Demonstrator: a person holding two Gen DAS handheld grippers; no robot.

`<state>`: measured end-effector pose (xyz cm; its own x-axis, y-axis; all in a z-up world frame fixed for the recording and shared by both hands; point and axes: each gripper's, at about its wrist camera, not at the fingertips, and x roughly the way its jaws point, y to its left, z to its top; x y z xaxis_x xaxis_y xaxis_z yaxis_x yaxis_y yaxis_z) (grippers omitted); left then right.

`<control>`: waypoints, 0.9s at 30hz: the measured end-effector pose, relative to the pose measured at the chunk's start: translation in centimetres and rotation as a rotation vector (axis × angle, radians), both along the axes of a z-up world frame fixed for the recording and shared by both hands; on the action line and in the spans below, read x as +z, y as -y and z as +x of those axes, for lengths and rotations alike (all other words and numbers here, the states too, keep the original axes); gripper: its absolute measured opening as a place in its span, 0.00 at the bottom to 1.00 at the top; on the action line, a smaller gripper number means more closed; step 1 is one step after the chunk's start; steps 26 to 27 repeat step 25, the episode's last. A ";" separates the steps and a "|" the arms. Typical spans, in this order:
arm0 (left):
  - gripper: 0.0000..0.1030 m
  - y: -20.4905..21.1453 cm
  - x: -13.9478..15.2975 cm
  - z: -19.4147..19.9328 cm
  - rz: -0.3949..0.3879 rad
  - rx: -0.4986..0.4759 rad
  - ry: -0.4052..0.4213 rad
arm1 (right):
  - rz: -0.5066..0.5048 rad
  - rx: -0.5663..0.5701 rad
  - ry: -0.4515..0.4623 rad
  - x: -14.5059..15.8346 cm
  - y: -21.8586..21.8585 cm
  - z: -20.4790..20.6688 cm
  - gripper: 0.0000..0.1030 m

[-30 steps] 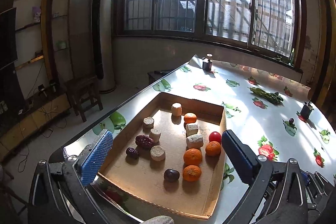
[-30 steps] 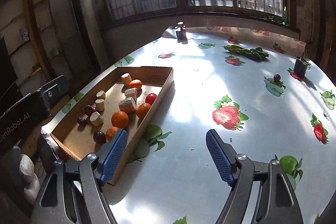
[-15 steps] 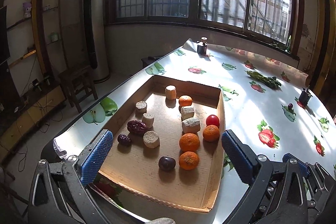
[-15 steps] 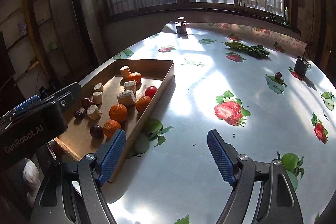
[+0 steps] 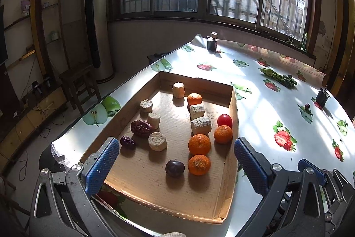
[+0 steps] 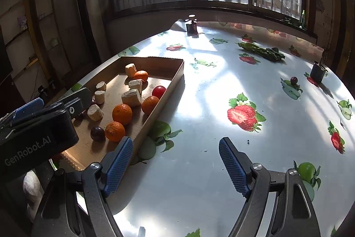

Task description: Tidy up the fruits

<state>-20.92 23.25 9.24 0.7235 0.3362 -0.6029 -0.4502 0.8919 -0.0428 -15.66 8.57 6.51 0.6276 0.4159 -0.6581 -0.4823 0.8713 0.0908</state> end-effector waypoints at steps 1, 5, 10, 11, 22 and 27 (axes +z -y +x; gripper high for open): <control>1.00 0.0 -0.1 0.0 -0.002 -0.001 -0.002 | 0.000 0.001 0.000 0.0 0.0 0.0 0.81; 1.00 -0.1 -0.3 0.1 -0.013 -0.004 -0.010 | -0.003 0.001 0.000 -0.1 -0.1 0.0 0.81; 1.00 -0.1 -0.3 0.1 -0.015 -0.004 -0.010 | -0.011 0.007 -0.001 -0.3 -0.2 -0.1 0.82; 1.00 -0.1 -0.3 0.1 -0.015 -0.003 -0.010 | -0.011 0.007 -0.002 -0.3 -0.2 -0.1 0.82; 1.00 0.3 -0.3 0.2 -0.004 -0.011 -0.015 | -0.016 0.013 0.001 -0.3 -0.4 -0.2 0.83; 1.00 0.4 -0.1 0.2 -0.017 -0.021 -0.022 | -0.012 0.007 0.004 -0.1 -0.2 -0.2 0.83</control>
